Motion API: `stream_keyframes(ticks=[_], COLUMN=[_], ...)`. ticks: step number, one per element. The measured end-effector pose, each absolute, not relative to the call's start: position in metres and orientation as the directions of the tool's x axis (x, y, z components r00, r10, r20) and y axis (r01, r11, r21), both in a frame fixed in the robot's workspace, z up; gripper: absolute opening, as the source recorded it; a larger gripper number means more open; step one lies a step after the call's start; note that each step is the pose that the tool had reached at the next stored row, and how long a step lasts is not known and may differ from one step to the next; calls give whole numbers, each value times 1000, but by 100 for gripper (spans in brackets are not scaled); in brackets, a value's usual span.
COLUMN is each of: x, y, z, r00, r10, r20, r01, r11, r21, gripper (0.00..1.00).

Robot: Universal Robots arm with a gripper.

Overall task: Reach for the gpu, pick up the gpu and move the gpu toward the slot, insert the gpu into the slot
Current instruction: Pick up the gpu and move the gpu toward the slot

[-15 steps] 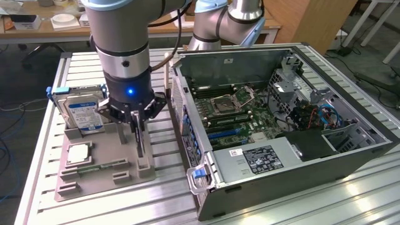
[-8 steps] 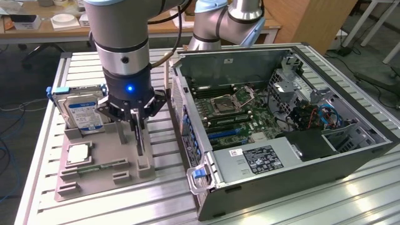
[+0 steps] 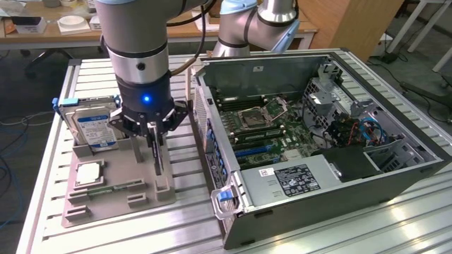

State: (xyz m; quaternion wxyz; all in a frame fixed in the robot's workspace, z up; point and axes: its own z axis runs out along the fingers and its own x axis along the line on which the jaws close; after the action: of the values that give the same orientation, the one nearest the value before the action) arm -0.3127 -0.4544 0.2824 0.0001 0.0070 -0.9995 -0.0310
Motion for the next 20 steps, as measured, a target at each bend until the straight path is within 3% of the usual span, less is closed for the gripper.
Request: stream_keyframes(ticks=[20], x=[-314], y=[-454], z=[299], r00=[-1000], r10=[-15], r20=[-1], r01=[-15], r11=[998], r21=[66], gripper=[26])
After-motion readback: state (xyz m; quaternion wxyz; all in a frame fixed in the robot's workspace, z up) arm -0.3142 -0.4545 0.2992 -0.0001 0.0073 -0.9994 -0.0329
